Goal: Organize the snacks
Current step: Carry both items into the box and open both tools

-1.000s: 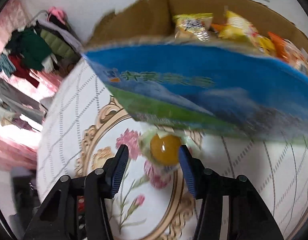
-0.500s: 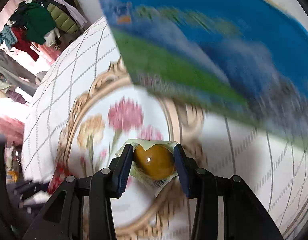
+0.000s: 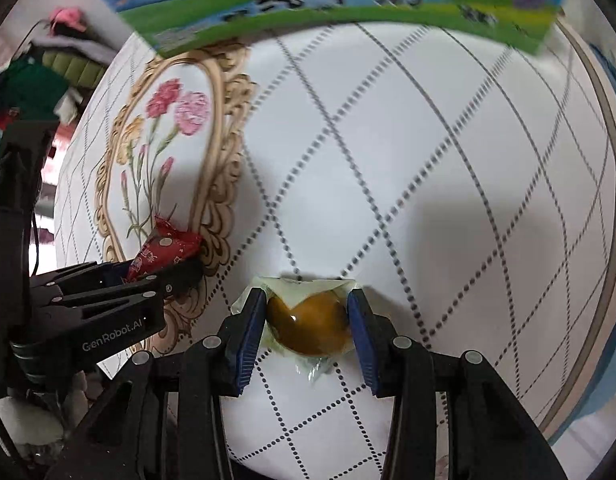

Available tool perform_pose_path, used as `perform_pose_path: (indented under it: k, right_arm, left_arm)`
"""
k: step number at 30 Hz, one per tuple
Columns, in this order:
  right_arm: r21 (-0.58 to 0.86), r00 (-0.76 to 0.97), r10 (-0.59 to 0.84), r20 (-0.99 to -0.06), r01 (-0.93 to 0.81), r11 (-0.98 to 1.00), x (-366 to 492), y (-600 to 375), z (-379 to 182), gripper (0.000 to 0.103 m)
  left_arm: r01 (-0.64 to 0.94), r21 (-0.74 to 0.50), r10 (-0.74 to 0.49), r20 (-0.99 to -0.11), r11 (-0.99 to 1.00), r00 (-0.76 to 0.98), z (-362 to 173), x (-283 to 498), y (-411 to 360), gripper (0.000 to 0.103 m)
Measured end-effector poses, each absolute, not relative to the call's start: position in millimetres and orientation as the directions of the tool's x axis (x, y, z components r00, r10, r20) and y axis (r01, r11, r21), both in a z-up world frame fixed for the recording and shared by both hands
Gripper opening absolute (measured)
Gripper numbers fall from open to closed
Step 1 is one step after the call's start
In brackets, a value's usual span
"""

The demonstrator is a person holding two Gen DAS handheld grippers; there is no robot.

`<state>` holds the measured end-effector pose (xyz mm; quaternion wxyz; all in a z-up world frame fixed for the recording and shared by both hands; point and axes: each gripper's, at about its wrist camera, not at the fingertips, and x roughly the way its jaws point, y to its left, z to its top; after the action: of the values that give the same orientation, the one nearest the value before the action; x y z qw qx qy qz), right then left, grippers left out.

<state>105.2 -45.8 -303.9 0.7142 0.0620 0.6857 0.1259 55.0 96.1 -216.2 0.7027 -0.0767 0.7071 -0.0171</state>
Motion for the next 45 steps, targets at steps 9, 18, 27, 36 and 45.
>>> perform_pose_path:
  k: [9, 18, 27, 36, 45]
  right_arm:
    - [0.259, 0.036, 0.261, -0.965, -0.06, 0.964, 103, -36, -318, 0.046]
    - [0.329, 0.024, 0.329, -0.944, 0.001, 0.944, 98, -65, -308, 0.046]
    - [0.313, 0.03, 0.314, -0.949, -0.018, 0.949, 98, -61, -311, 0.046]
    - [0.309, 0.006, 0.31, -0.951, -0.041, 0.95, 99, -47, -320, 0.046]
    - [0.275, 0.049, 0.283, -0.958, -0.131, 0.953, 97, -31, -309, 0.043]
  left_arm:
    - [-0.119, -0.232, -0.24, -0.969, 0.965, -0.058, -227, 66, 106, 0.054]
    - [-0.188, -0.296, -0.308, -0.95, 0.937, -0.041, -205, 51, 139, 0.058]
    - [-0.142, -0.204, -0.217, -0.972, 0.969, -0.089, -238, 71, 111, 0.061]
    - [-0.098, -0.131, -0.136, -0.989, 0.987, -0.052, -227, 61, 83, 0.04]
    - [-0.081, -0.151, -0.153, -0.988, 0.985, -0.014, -196, 57, 78, 0.037]
